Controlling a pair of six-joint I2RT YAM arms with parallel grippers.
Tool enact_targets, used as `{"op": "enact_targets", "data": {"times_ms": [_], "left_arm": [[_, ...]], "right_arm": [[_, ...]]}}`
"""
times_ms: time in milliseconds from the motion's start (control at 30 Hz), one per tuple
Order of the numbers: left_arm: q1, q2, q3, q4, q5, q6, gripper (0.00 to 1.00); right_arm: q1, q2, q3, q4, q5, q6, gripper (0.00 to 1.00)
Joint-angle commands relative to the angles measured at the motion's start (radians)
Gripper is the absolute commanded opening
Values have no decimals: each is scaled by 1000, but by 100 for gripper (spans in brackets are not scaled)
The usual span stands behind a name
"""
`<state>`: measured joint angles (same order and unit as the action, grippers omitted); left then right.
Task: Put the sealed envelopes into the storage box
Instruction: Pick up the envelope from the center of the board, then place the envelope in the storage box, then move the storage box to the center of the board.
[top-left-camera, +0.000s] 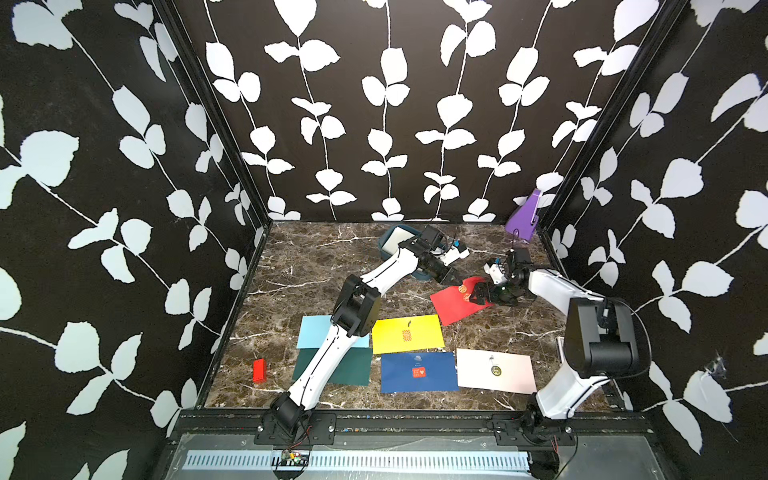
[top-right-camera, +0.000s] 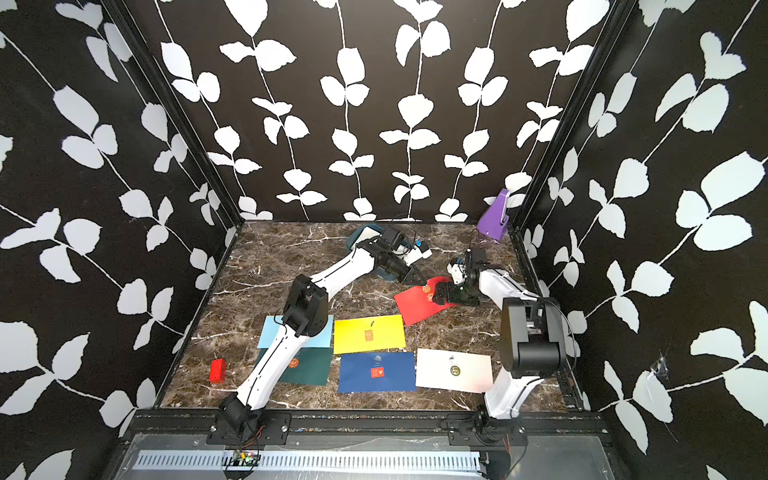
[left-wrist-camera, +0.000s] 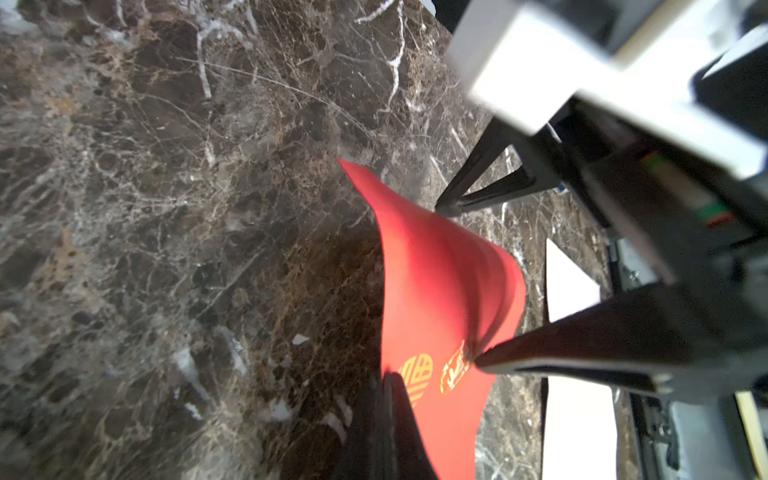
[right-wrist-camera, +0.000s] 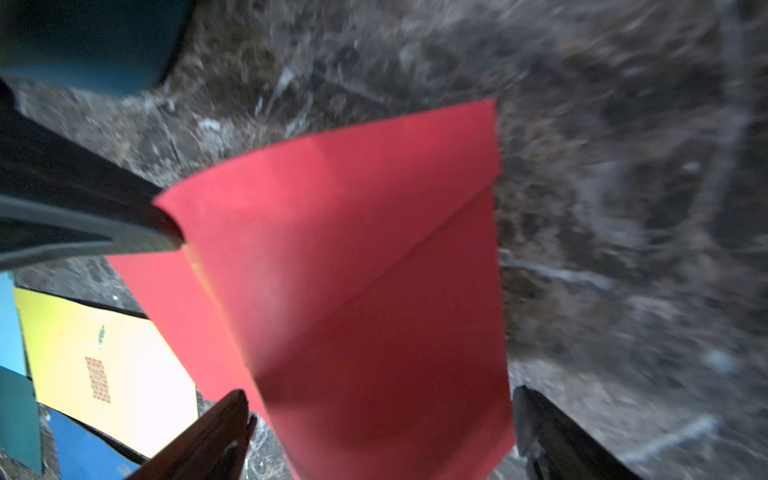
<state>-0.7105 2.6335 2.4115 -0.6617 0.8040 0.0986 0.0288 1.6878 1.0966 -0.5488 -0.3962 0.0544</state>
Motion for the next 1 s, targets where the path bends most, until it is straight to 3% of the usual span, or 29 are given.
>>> {"op": "enact_targets", "data": {"times_ms": [0,233,400,633,800,967], "left_arm": [[3,-139,-51,120,26,-99,0],[3,-205,-68,101,-46,-94,0],[3,-244,-65,12,-228,-55,0],[64,-332,-90,-82,-428,-21,0],[113,-459,-190,-63,-558,-48,0],[168,-590,-312,-26,-625,-77,0]], "right_arm": [[-8,-62,-24,20,-7,36,99],[-11,-139,-47,37,21,79,99],[-24,-192,-64,86,47,147,99],[-19,-181,-34,132,-33,219,99],[80,-119,-18,199,-14,320,98],[211,-3,1,374,68,520,99]]}}
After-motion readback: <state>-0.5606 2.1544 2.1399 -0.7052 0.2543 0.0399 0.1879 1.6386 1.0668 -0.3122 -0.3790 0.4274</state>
